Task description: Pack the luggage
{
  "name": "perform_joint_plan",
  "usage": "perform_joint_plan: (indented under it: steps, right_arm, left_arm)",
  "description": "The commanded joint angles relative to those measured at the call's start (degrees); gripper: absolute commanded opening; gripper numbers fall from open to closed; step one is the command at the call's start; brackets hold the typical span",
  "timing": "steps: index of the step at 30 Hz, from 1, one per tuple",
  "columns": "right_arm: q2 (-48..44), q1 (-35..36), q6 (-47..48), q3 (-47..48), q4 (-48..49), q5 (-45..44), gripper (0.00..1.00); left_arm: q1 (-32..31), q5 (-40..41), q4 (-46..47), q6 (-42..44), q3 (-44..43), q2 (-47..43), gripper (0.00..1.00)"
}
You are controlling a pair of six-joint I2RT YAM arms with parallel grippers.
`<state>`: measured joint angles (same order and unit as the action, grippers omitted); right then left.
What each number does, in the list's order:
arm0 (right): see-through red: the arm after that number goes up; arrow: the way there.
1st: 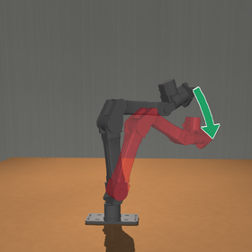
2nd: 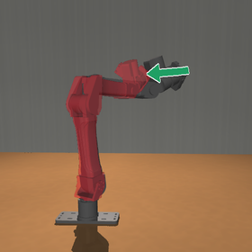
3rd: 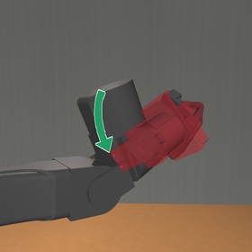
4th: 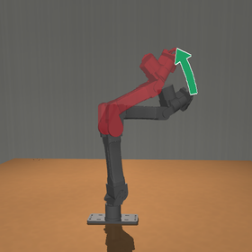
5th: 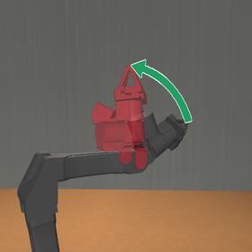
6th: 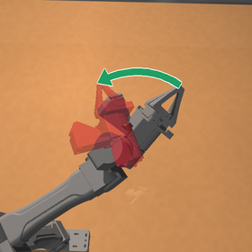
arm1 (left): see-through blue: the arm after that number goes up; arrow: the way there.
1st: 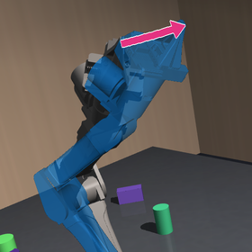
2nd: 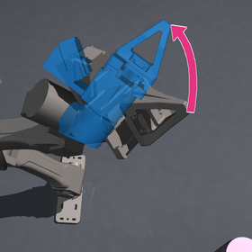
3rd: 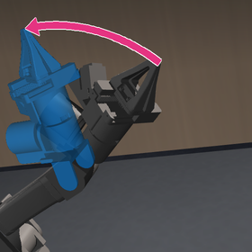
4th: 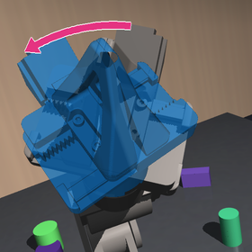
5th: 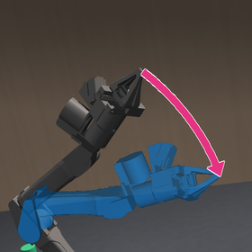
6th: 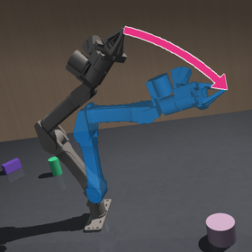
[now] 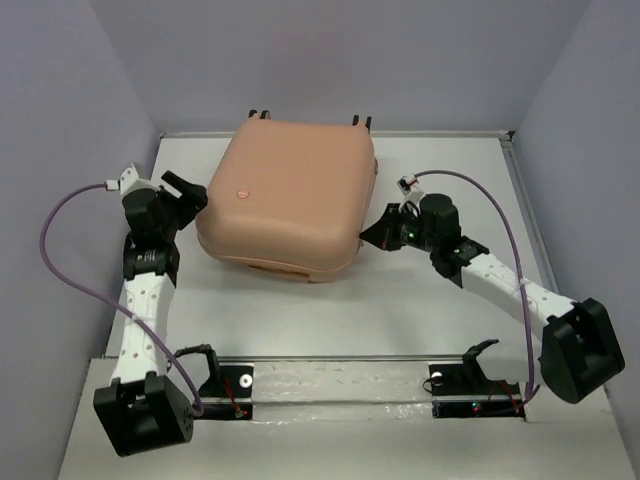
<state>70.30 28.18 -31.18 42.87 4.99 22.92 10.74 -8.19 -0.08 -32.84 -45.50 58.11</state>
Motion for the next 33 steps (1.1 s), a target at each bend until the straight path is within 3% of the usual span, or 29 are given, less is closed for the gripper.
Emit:
perform_joint_plan:
  steps: [1,3,6,7,10,13,18,20,21,24,28,33]
  right_arm:
    - [3.43,0.38,-2.31,3.53,14.95,2.13,0.07]
    - [3.79,-0.15,-2.04,5.20,15.13,1.70,0.07]
    - [3.26,-0.76,0.05,5.56,13.73,1.52,0.07]
    - [2.30,-0.76,1.28,4.77,12.25,1.43,0.08]
    - [-0.24,-0.76,6.29,0.04,10.83,1.08,0.15]
    - [-1.22,-0.76,12.44,-5.68,10.65,1.17,0.23]
    - [-2.01,-0.76,14.47,-13.07,16.52,-2.35,0.20]
    - [-1.49,-0.76,15.79,-13.52,17.68,-2.26,0.20]
    - [-0.88,-0.76,16.76,-13.43,17.94,-2.61,0.20]
    - [0.71,-0.76,18.95,-13.08,20.31,-0.70,0.41]
    - [7.21,-0.76,20.19,-11.32,25.23,2.39,0.50]
    - [11.25,-0.76,21.94,-9.39,28.93,5.56,0.53]
  left_arm:
    - [-2.56,3.86,0.26,3.47,-6.18,-8.70,0.85]
    - [-6.33,6.50,-3.95,5.85,-6.28,-13.09,0.84]
    - [-14.24,10.91,-9.75,7.26,-1.19,-20.03,0.61]
    - [-15.65,8.91,-11.33,7.00,1.44,-21.79,0.43]
    - [-16.54,1.37,-16.26,7.35,4.70,-28.82,0.18]
    - [-16.81,-9.80,-20.39,7.44,7.34,-33.75,0.08]
    - [-20.67,-23.16,-21.55,6.12,9.11,-32.10,0.06]
    - [-22.25,-24.60,-21.19,6.03,8.85,-29.47,0.06]
    - [-24.52,-24.34,-20.76,5.77,8.93,-28.76,0.06]
    - [-31.45,-21.27,-17.17,2.97,10.77,-26.39,0.14]
    - [-41.57,-14.33,-12.06,-0.73,13.32,-21.47,0.28]
    - [-45.28,-10.19,-7.49,-0.56,12.80,-15.23,0.35]
